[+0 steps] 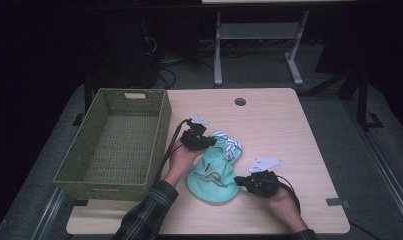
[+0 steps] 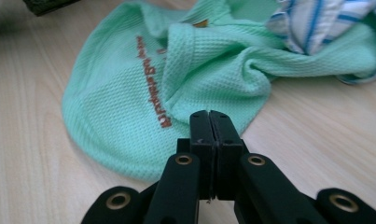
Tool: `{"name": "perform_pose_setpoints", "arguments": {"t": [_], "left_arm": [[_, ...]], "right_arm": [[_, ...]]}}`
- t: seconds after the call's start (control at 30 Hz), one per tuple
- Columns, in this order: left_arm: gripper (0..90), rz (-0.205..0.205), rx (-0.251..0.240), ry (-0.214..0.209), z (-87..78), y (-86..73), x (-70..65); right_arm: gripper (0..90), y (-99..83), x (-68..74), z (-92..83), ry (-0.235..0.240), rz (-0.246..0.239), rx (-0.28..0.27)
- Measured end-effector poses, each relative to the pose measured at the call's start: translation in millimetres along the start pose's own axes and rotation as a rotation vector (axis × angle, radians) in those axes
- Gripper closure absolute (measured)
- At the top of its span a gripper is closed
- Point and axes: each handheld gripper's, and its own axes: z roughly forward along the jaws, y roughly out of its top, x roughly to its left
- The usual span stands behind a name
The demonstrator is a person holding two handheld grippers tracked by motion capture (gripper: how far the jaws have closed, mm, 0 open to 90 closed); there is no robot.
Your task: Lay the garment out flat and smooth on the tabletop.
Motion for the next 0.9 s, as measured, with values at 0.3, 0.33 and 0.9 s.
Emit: {"name": "perform_pose_setpoints", "arguments": {"t": [0.3,0.33,0.9], "left_arm": [[87.4,0.014,0.025,0.006,-2.6,-4.9,-0.4],[87.4,0.011,0.027,0.006,-2.1,-5.8,-0.9],[87.4,0.037,0.121,0.015,12.4,-23.0,-5.0]], "right_arm": [[89.4,-12.5,-21.5,-26.2,-0.081,0.013,0.002],[89.5,-14.4,-24.0,-29.1,-0.092,0.014,0.003],[89.7,-43.8,-45.2,-62.5,-0.183,0.070,0.029]]}}
